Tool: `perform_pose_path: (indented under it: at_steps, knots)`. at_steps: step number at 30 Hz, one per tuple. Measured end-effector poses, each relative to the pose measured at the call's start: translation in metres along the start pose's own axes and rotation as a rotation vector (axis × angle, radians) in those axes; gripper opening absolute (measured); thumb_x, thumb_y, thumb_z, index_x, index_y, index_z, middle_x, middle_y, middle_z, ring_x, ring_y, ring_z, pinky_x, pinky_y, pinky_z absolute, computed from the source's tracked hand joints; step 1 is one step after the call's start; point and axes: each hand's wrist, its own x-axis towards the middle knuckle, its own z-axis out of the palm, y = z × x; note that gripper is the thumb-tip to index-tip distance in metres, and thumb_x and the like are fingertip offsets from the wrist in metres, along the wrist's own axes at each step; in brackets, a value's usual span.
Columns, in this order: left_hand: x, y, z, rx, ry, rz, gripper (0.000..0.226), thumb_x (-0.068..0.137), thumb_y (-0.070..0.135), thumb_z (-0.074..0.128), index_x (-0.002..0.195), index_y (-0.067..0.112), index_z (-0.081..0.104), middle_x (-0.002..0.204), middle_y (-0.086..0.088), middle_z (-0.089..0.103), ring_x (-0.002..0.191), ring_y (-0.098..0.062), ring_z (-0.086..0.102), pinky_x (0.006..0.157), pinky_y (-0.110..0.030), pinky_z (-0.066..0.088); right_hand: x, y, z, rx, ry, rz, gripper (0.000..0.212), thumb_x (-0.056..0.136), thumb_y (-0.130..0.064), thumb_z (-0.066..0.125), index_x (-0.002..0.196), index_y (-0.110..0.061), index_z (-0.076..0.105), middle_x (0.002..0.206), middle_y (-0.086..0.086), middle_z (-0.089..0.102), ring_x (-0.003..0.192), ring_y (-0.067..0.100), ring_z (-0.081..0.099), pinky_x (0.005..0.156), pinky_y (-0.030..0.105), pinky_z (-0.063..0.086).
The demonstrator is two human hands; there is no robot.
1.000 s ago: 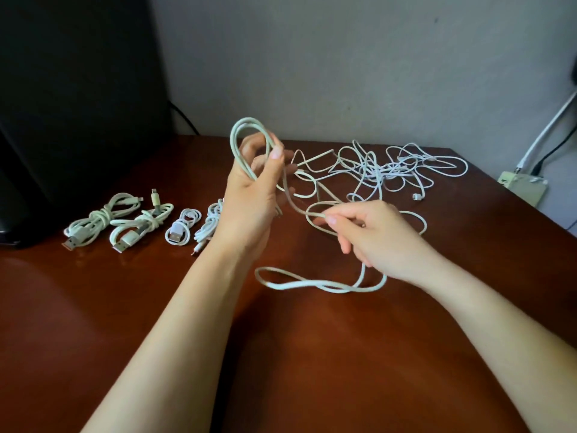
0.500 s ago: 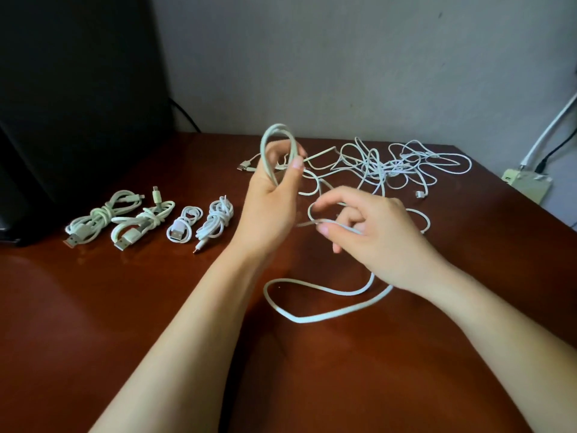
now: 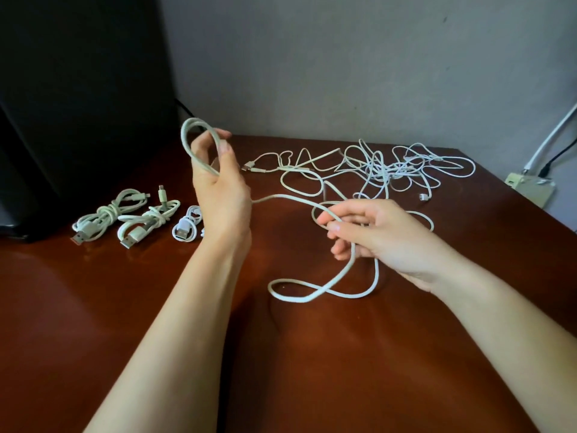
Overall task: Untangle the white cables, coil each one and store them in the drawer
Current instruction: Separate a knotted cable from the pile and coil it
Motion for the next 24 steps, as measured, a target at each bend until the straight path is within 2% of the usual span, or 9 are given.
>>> perform_pose_path:
  at_steps: [2,5,10,12,14,16,18,21,24]
  knots:
    - [0.000,-0.004,-0.001,0.102,-0.031,0.040,0.014,0.093,0.033,0.040,0.092,0.035,0.054,0.071,0.007,0.041,0.062,-0.010,0.035,0.059,-0.032,0.032,-0.001,-0.001,0.003,-0.058,0.016,-0.091,0.016,0.094,-0.006,0.056,0.094,-0.014,0.070,0.075,-0.001,0.064,0.060,0.008,0.064,0.072,0.031,0.056]
    - [-0.002,-0.006,0.002,0.215,-0.133,0.048,0.021,0.099,0.021,0.039,0.092,0.033,0.055,0.065,0.012,0.038,0.058,-0.006,0.033,0.056,-0.029,0.029,-0.005,-0.003,0.005,-0.141,0.012,-0.251,0.017,0.092,-0.005,0.057,0.095,-0.014,0.071,0.073,-0.001,0.065,0.054,0.009,0.063,0.070,0.017,0.051]
    - [-0.013,0.001,0.007,0.338,-0.396,-0.135,0.019,0.103,0.016,0.039,0.104,0.020,0.058,0.052,0.013,0.036,0.041,-0.001,0.031,0.043,-0.015,0.028,-0.007,0.000,0.004,-0.235,0.058,-0.482,0.019,0.093,-0.007,0.059,0.099,-0.019,0.072,0.074,-0.005,0.065,0.049,0.006,0.058,0.063,0.009,0.044]
    - [-0.018,0.005,0.010,0.342,-0.511,-0.257,0.021,0.103,0.021,0.039,0.106,0.018,0.060,0.058,0.002,0.039,0.041,-0.006,0.035,0.040,-0.015,0.025,-0.006,0.001,0.004,-0.300,0.109,-0.586,0.019,0.092,-0.009,0.056,0.101,-0.019,0.071,0.075,-0.010,0.061,0.049,0.007,0.057,0.062,0.008,0.040]
    - [-0.023,0.008,0.011,0.295,-0.636,-0.362,0.027,0.103,0.028,0.038,0.100,0.019,0.063,0.068,-0.012,0.047,0.054,-0.018,0.043,0.046,-0.021,0.028,-0.005,0.002,0.002,-0.307,0.160,-0.662,0.020,0.093,-0.008,0.053,0.102,-0.018,0.069,0.074,-0.009,0.058,0.048,0.008,0.054,0.061,0.013,0.042]
    - [-0.027,0.011,0.011,0.225,-0.741,-0.472,0.040,0.102,0.037,0.037,0.081,0.022,0.066,0.059,-0.005,0.053,0.050,-0.017,0.045,0.045,-0.019,0.030,-0.004,0.001,0.001,-0.289,0.213,-0.720,0.020,0.095,-0.008,0.051,0.101,-0.020,0.066,0.074,-0.007,0.058,0.047,0.009,0.053,0.060,0.016,0.044]
    - [-0.030,0.016,0.012,0.158,-0.837,-0.606,0.049,0.099,0.049,0.032,0.068,0.021,0.059,0.047,0.009,0.042,0.040,-0.006,0.034,0.039,-0.016,0.029,-0.004,0.000,-0.001,-0.265,0.255,-0.752,0.019,0.095,-0.012,0.048,0.100,-0.022,0.064,0.072,-0.008,0.057,0.047,0.010,0.053,0.060,0.014,0.042]
    - [-0.033,0.019,0.013,0.064,-1.009,-0.713,0.060,0.087,0.067,0.023,0.070,0.019,0.054,0.058,0.004,0.029,0.045,-0.006,0.025,0.039,-0.016,0.025,-0.003,-0.001,-0.004,-0.235,0.307,-0.754,0.018,0.095,-0.012,0.049,0.099,-0.021,0.064,0.068,-0.007,0.057,0.046,0.011,0.053,0.057,0.015,0.041]
    - [-0.035,0.019,0.015,-0.009,-1.144,-0.740,0.069,0.066,0.080,0.021,0.067,0.023,0.060,0.064,0.001,0.024,0.046,-0.006,0.022,0.040,-0.017,0.021,-0.002,0.001,-0.006,-0.196,0.378,-0.709,0.016,0.094,-0.010,0.055,0.094,-0.022,0.066,0.063,-0.007,0.058,0.046,0.010,0.054,0.052,0.016,0.042]
